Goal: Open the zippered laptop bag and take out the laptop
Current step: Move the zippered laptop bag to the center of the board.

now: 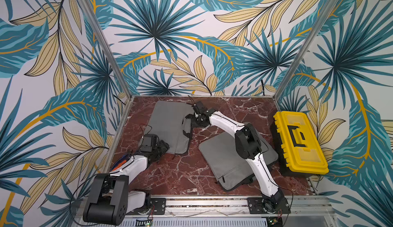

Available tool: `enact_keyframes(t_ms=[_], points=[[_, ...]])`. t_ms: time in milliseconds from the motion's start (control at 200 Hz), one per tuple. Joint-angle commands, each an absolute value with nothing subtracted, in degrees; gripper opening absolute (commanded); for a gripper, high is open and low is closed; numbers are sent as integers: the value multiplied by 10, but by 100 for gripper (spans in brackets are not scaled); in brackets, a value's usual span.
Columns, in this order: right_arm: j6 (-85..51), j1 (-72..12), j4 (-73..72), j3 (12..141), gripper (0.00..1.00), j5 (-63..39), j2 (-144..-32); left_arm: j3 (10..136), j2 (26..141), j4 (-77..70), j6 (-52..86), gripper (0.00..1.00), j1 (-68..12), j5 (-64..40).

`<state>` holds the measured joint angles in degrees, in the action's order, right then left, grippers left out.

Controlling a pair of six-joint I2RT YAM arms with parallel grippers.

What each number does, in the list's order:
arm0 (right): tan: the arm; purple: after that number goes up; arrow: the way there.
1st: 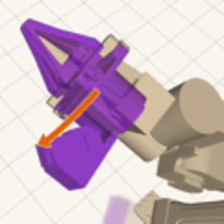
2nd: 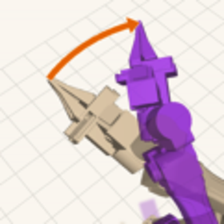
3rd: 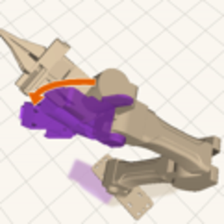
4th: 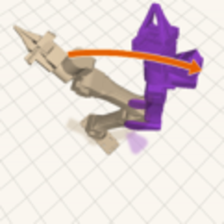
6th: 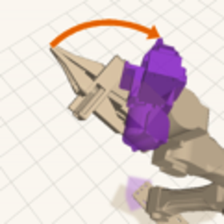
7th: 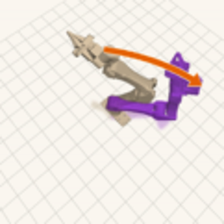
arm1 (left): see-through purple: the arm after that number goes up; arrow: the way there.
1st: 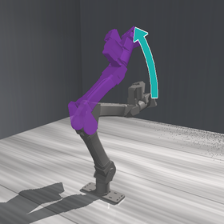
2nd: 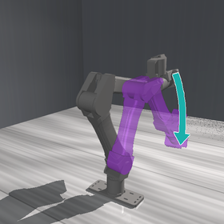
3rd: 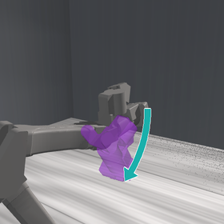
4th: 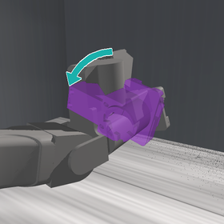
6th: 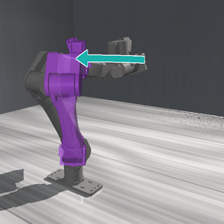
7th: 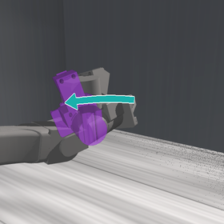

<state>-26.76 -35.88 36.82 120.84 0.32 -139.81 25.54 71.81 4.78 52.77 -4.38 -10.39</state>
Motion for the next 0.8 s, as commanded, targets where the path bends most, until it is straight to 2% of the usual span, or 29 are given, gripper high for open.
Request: enact_keyframes(t_ms=[0,210,330,471,796], points=[[-254,-362,389,1181,65,14,-1346,262,720,26,534,66,-42,-102],[-281,-367,346,1052,83,11,-1237,253,699,27,534,66,-42,-99],[-300,-385,318,983,99,1,-1187,247,698,26,533,66,-42,-100],[-321,-408,318,949,100,-23,-1157,247,704,27,534,66,-42,-111],[-300,-502,287,812,100,97,-1064,226,687,28,540,67,-42,-122]])
